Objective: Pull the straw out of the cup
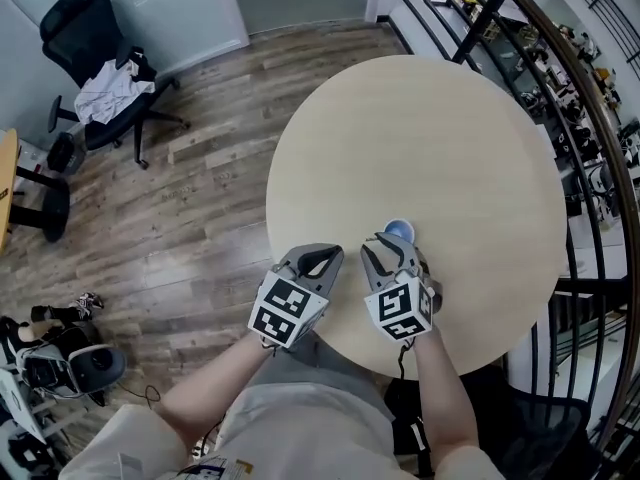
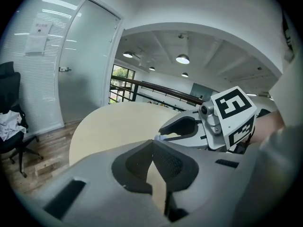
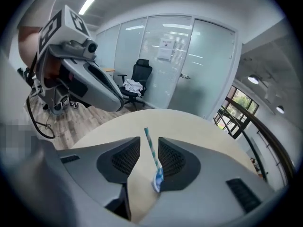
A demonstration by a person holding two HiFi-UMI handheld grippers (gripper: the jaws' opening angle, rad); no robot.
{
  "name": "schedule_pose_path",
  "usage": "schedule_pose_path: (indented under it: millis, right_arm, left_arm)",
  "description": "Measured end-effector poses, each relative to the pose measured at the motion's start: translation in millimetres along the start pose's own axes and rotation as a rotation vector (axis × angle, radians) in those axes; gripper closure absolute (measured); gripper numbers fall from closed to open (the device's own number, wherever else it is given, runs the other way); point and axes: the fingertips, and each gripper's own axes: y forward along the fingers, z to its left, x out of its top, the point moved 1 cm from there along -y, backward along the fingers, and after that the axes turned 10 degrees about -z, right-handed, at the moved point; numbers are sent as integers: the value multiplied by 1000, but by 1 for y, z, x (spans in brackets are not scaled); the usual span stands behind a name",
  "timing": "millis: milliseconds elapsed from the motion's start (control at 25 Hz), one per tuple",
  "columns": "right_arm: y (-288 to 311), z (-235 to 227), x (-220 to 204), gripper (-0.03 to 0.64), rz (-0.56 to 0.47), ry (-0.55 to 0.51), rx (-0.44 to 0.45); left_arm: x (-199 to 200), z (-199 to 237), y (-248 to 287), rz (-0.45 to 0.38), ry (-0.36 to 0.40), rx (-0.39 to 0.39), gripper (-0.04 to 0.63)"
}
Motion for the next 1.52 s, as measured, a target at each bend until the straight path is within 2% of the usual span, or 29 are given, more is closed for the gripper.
schedule_pose_path:
  millis: [160, 280, 360, 480, 840, 960, 1040, 1200, 1360, 1520]
  right_arm:
    - [9, 2, -6, 495, -7, -16, -9]
    - [13, -1, -9, 546, 6, -18, -26]
    - [14, -2, -9, 557, 7, -19, -35]
    - [11, -5, -4, 580, -25, -13, -65]
    - [-21, -22, 26, 583, -144, 41, -204]
    - [-41, -23, 40, 583, -186, 88, -233]
    - [-59, -25, 56, 583, -238, 122, -258]
    - [-98, -31, 88, 583, -334, 201, -298]
    - [-142, -39, 123, 583, -435, 236, -309]
    - [-189, -48, 150, 583, -478, 234, -324]
  left_arm:
    - [-12, 2, 5, 21, 11, -1, 583]
    - [-13, 4, 8, 24, 4, 0, 583]
    - [-15, 6, 7, 25, 0, 3, 583]
    - [-17, 7, 5, 24, 0, 9, 583]
    - [-3, 0, -10, -12, 6, -2, 583]
    - [12, -3, -18, -86, -42, -10, 583]
    - [27, -5, -25, -132, -46, -7, 583]
    - [65, -15, -42, -218, 10, -9, 583]
    - [112, -34, -60, -297, 77, -28, 583]
    - [145, -64, -64, -330, 131, -92, 583]
